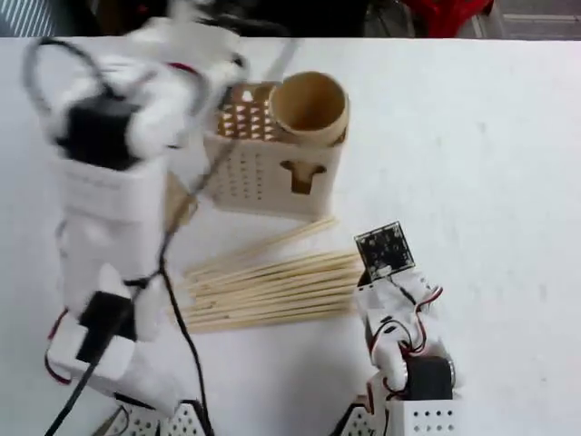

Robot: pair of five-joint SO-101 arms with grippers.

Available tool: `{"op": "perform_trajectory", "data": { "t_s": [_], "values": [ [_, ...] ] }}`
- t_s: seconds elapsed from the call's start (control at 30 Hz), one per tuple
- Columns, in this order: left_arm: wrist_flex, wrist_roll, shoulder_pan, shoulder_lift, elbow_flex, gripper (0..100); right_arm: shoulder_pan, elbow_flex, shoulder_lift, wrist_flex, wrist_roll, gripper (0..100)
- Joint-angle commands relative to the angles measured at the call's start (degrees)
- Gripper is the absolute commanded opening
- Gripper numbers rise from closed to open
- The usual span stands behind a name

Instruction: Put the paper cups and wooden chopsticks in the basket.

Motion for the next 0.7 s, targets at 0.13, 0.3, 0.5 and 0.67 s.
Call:
{"op": "perform_trajectory", "data": {
  "t_s": [0.13, 0.3, 0.5, 0.67],
  "values": [
    [0.8, 0.0, -24.9, 13.0, 3.2, 21, -0.4, -0.3, -0.5, -0.2, 0.9, 1.8],
    [3.6, -12.1, -25.6, 23.8, 1.8, 22, -2.4, -0.2, -0.5, 0.0, 0.9, 1.8],
    [8.4, -12.6, -25.5, 32.8, -7.0, 22, -2.4, -0.1, -0.5, 0.0, 0.9, 1.8],
    [11.1, -12.6, -24.4, 37.1, -9.6, 28, -2.4, -0.1, -0.5, 0.0, 0.9, 1.8]
  ]
}}
